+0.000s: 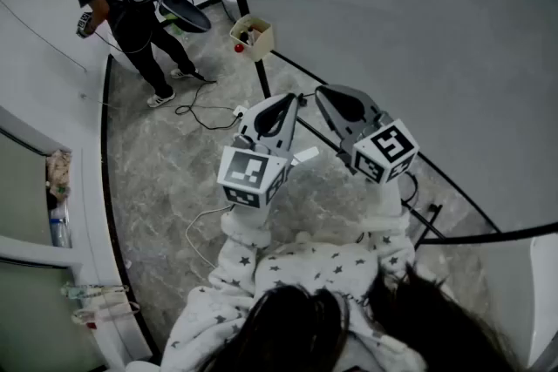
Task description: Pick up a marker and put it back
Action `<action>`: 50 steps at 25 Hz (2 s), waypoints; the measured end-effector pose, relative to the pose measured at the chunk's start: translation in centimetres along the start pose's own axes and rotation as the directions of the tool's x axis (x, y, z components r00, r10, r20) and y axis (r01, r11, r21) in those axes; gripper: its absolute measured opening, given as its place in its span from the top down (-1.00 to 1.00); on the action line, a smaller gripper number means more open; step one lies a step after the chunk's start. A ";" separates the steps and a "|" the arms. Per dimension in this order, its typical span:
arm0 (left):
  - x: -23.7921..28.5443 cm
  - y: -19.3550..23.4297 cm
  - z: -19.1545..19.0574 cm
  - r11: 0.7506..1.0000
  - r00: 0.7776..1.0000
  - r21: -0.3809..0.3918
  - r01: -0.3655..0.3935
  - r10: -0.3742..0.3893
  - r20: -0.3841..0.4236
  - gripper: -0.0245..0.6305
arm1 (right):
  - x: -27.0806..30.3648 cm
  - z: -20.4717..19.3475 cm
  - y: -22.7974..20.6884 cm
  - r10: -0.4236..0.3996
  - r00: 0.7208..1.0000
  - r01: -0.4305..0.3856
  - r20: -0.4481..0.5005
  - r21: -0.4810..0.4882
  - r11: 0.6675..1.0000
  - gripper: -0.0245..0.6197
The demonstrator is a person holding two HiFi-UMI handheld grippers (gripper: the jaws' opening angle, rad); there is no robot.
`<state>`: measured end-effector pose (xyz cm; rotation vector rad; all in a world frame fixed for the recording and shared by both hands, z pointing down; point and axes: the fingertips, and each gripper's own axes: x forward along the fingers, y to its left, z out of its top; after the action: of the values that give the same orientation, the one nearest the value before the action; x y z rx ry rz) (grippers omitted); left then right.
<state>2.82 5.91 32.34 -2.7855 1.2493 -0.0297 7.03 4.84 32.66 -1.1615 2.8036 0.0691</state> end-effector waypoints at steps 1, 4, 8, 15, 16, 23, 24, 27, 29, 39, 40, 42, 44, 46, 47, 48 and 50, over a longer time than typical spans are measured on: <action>-0.1 0.7 -0.2 1.000 1.000 -0.004 -0.015 0.015 -0.004 0.92 | 0.7 -0.2 0.0 0.013 1.000 -0.013 -0.003 0.004 1.000 0.90; -0.2 2.8 -1.4 0.998 0.998 -0.029 -0.056 0.056 -0.019 0.92 | 2.8 -0.7 -0.1 0.047 0.999 -0.047 -0.012 0.011 0.999 0.90; -0.1 5.2 -1.0 0.995 0.995 -0.022 -0.095 0.094 -0.024 0.92 | 5.7 -1.5 -0.3 0.093 0.996 -0.093 -0.010 0.017 0.995 0.90; 2.9 12.0 -1.3 0.977 0.978 -0.018 -0.211 0.210 -0.007 0.92 | 12.5 -1.7 -2.4 0.204 0.979 -0.204 0.014 0.017 0.979 0.90; 3.5 12.7 -1.3 0.977 0.977 -0.013 -0.213 0.213 -0.009 0.92 | 13.4 -1.9 -2.7 0.212 0.977 -0.212 0.013 0.012 0.977 0.90; 7.1 17.4 -1.8 0.962 0.963 -0.035 -0.269 0.268 -0.024 0.92 | 19.1 -2.6 -5.7 0.190 0.981 -0.192 -0.023 -0.068 0.979 0.90; 7.4 17.8 -1.8 0.961 0.961 -0.037 -0.276 0.275 -0.029 0.92 | 19.6 -2.9 -6.1 0.184 0.982 -0.186 -0.028 -0.066 0.980 0.90; 8.1 19.1 -2.8 0.957 0.958 -0.040 -0.287 0.285 -0.044 0.92 | 20.9 -4.1 -7.0 0.192 0.981 -0.194 -0.031 -0.052 0.980 0.90; 8.5 20.3 -3.4 0.952 0.952 -0.043 -0.303 0.301 -0.054 0.92 | 21.9 -4.8 -7.4 0.203 0.979 -0.204 -0.035 -0.044 0.978 0.90; 10.5 24.1 -4.0 0.956 0.955 -0.051 -0.288 0.284 -0.080 0.92 | 25.7 -6.1 -9.0 0.176 0.983 -0.179 -0.049 -0.065 0.982 0.90; 10.6 24.3 -4.1 0.958 0.957 -0.050 -0.284 0.279 -0.084 0.92 | 25.9 -6.2 -9.3 0.164 0.985 -0.167 -0.051 -0.063 0.984 0.90; 11.0 24.7 -4.3 0.962 0.960 -0.048 -0.269 0.264 -0.091 0.92 | 26.3 -6.6 -9.9 0.143 0.989 -0.146 -0.047 -0.053 0.988 0.90; 11.1 25.0 -4.7 0.964 0.962 -0.046 -0.261 0.255 -0.098 0.92 | 26.7 -7.1 -10.1 0.133 0.990 -0.136 -0.045 -0.051 0.989 0.90; 11.1 25.5 -5.3 0.965 0.962 -0.050 -0.258 0.252 -0.104 0.92 | 27.0 -7.9 -10.2 0.129 0.990 -0.131 -0.053 -0.045 0.990 0.89; 11.3 25.7 -5.5 0.965 0.963 -0.053 -0.256 0.249 -0.105 0.92 | 27.1 -8.3 -10.4 0.124 0.991 -0.126 -0.056 -0.035 0.991 0.67; 11.5 25.9 -5.7 0.966 0.964 -0.055 -0.253 0.246 -0.104 0.92 | 27.3 -8.6 -10.6 0.116 0.992 -0.118 -0.057 -0.028 0.993 0.57; 11.9 26.2 -6.2 0.967 0.965 -0.059 -0.247 0.240 -0.104 0.92 | 27.6 -9.4 -11.2 0.097 0.993 -0.100 -0.067 -0.035 0.994 0.57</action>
<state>-9.12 -20.79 35.91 -2.6946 1.6390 -0.1046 -5.21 -23.25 38.82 -1.0514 2.9285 0.0943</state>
